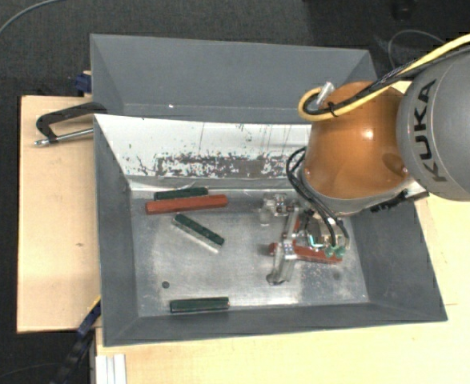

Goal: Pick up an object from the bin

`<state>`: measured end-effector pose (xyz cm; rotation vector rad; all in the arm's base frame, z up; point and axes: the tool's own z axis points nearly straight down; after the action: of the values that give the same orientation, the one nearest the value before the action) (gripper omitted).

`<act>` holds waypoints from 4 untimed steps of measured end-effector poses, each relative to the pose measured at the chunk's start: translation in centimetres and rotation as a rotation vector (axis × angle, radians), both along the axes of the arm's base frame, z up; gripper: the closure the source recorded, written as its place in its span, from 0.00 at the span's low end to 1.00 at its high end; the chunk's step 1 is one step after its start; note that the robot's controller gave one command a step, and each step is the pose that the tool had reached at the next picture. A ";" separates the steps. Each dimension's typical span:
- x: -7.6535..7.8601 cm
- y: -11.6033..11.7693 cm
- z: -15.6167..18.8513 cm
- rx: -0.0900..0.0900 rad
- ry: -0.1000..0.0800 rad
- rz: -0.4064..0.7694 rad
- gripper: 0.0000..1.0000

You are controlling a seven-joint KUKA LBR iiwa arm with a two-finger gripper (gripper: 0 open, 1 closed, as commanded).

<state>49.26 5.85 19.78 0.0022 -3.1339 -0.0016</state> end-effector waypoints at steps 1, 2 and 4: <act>1.4 -7.1 -9.1 -0.003 -0.001 -0.176 0.00; 4.3 -9.3 -12.8 0.000 -0.012 -0.147 0.00; 4.3 -9.2 -12.7 0.000 -0.012 -0.147 0.00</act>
Offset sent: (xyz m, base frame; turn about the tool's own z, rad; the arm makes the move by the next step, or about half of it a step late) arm 0.0152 -0.0691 -0.0882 0.1715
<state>53.51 -3.32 7.08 -0.2284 -3.1379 -0.0021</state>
